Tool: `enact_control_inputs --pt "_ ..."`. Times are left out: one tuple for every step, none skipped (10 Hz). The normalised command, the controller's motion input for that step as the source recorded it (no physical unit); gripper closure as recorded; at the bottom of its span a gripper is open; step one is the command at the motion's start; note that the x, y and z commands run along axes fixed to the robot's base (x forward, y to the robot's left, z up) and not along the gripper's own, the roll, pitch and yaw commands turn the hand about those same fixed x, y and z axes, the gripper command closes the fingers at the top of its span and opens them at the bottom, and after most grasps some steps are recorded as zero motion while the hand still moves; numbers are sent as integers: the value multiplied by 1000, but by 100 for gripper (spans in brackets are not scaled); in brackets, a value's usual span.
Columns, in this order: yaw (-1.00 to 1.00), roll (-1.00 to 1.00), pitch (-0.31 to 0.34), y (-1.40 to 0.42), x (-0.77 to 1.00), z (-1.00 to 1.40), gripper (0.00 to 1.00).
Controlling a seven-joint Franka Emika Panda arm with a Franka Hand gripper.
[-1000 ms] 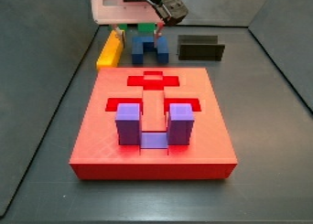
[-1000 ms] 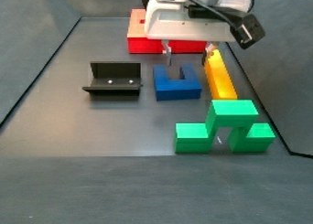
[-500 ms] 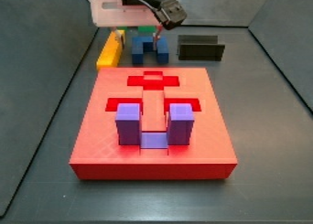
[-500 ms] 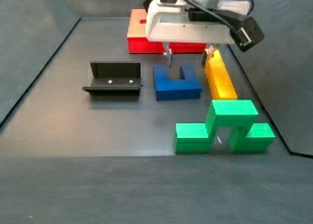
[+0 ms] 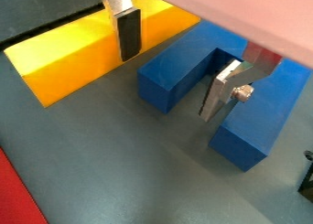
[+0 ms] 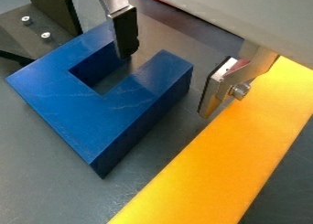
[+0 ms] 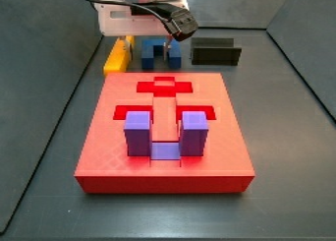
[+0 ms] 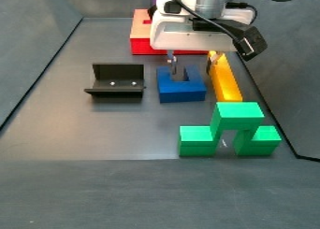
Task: Pick up the blue object. Move up. Place the blue object on the fixture. Regrasp the blue object. Move to above the board. Insert the blue object.
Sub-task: Pick up the blue object.
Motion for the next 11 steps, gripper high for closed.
enact_control_inputs --pt "0 40 -31 -34 0 -366 0" --pt "0 14 -34 -23 0 -266 0" --pt "0 0 0 0 0 -34 0" --pt "0 0 0 0 0 0 100" --pt "0 0 0 0 0 0 100" --pt "0 0 0 0 0 0 100" --pt "0 0 0 0 0 0 100" --pt "0 0 0 0 0 0 100" --pt "0 0 0 0 0 0 100" --pt "0 0 0 0 0 0 100" --pt "0 0 0 0 0 0 100"
